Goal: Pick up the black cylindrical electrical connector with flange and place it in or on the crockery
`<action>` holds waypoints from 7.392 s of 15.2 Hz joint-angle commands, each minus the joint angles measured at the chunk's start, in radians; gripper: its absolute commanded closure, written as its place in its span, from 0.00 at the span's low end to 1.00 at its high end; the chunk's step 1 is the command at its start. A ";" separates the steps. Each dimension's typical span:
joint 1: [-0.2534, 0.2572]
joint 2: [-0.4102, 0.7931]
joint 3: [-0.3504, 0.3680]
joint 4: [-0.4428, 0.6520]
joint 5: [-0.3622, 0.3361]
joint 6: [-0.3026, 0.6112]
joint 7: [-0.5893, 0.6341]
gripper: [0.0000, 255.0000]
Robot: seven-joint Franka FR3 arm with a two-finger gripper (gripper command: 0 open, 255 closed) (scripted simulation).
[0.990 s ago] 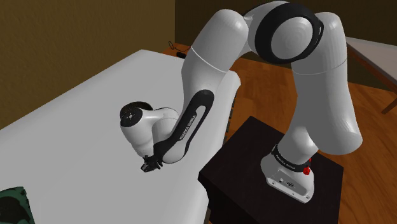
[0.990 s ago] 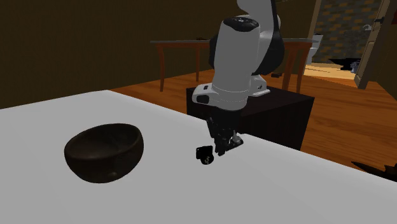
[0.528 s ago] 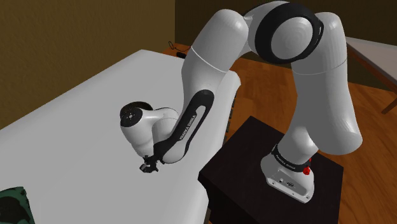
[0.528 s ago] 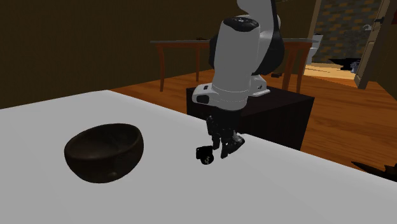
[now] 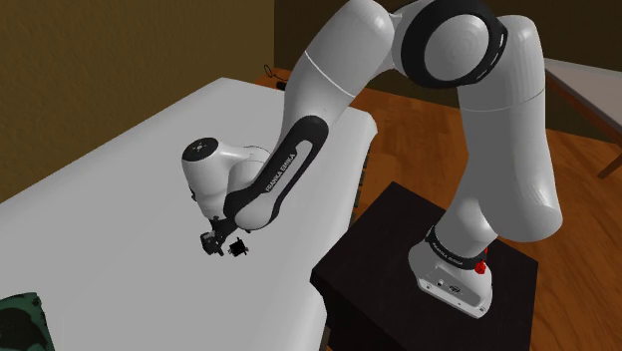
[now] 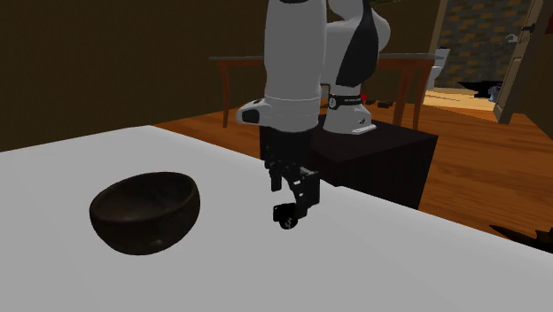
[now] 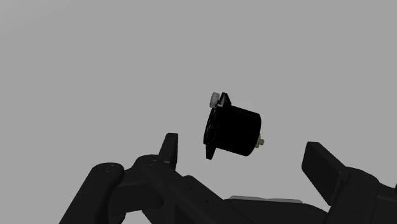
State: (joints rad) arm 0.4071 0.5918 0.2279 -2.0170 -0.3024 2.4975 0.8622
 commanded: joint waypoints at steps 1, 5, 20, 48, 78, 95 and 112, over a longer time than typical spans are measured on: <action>0.000 0.019 -0.005 0.006 -0.004 0.015 0.002 0.00; 0.011 0.070 -0.022 0.016 -0.022 0.056 0.014 0.00; 0.011 0.071 -0.022 0.017 -0.022 0.056 0.014 1.00; -0.049 -0.207 0.060 -0.023 0.089 -0.175 -0.068 1.00; -0.183 0.248 -0.042 0.863 0.084 -0.579 -0.417 1.00; -0.180 0.335 -0.053 0.833 0.070 -0.464 -0.403 1.00; -0.176 0.283 -0.045 0.872 0.079 -0.554 -0.410 0.00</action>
State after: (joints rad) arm 0.2312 0.8756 0.1825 -1.1458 -0.2231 1.9449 0.4526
